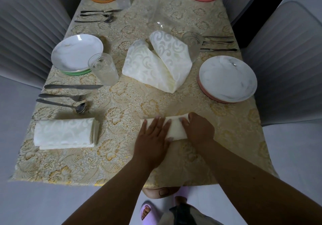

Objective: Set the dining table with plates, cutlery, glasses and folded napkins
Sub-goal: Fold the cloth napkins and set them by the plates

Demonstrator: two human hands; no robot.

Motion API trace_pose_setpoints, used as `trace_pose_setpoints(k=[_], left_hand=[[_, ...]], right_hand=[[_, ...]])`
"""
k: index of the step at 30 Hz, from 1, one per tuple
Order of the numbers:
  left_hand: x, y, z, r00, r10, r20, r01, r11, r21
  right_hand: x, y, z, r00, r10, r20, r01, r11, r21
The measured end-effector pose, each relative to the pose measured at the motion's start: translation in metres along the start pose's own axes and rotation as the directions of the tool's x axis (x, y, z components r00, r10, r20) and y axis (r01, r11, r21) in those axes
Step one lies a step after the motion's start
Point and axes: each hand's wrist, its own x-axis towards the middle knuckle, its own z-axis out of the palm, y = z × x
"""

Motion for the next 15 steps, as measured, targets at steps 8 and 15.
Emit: trace_pose_setpoints(k=[8, 15], left_hand=[[0.001, -0.004, 0.000, 1.000, 0.011, 0.016, -0.010, 0.998, -0.063], [0.006, -0.008, 0.000, 0.994, -0.113, -0.002, 0.112, 0.989, -0.097]], right_hand=[[-0.019, -0.019, 0.019, 0.894, -0.445, -0.055, 0.448, 0.891, 0.076], [-0.016, 0.001, 0.033, 0.848, -0.509, 0.152, 0.525, 0.846, -0.096]])
